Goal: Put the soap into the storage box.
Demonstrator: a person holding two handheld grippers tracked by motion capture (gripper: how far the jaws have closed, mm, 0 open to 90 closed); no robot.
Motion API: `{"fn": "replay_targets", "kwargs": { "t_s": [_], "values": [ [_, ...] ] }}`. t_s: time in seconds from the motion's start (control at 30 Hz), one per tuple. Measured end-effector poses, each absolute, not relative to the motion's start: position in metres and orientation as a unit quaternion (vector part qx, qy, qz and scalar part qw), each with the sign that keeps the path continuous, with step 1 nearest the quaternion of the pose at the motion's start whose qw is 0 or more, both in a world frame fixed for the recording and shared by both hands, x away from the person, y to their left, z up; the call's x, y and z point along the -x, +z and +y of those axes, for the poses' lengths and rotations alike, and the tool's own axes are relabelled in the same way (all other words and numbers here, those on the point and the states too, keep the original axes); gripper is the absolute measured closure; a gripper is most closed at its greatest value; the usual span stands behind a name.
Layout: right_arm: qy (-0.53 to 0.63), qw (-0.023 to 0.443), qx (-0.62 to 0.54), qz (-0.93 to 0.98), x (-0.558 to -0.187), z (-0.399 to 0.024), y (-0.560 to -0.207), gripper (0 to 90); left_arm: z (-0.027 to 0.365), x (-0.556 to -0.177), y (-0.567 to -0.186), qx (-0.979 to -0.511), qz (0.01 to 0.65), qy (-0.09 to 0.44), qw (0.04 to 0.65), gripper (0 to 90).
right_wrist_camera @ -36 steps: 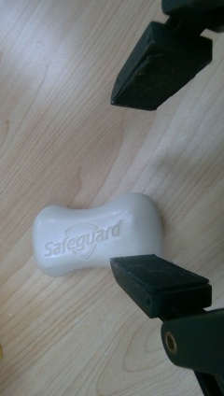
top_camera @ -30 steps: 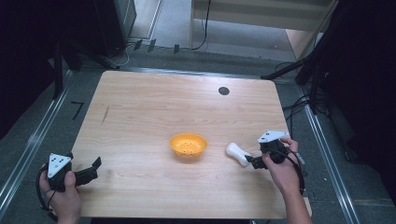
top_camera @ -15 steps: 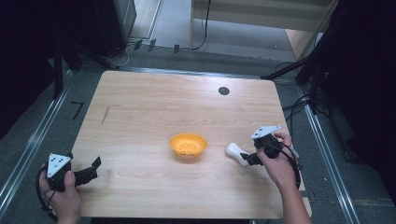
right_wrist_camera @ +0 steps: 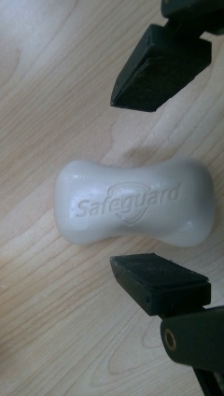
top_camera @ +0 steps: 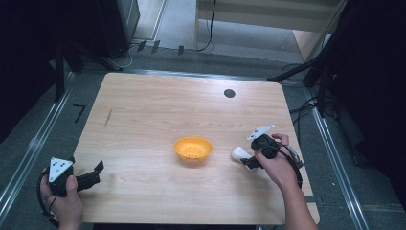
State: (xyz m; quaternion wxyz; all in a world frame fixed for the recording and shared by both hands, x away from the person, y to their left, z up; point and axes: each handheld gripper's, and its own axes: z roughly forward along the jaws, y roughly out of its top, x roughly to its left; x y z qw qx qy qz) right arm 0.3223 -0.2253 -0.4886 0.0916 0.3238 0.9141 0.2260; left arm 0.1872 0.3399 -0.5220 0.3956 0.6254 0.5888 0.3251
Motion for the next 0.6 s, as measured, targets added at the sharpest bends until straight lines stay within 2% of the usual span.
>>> {"fn": "replay_targets", "kwargs": {
  "t_s": [0.4,0.6],
  "values": [
    [0.182,0.054,-0.337,0.922,-0.329,-0.214,-0.504,22.7,0.34,-0.187,-0.522,-0.626,0.588,0.326,0.396,0.0],
    [0.165,0.049,-0.344,0.923,-0.332,-0.209,-0.511,28.6,0.34,-0.187,-0.522,-0.626,0.588,0.325,0.395,0.0]
  ]
}}
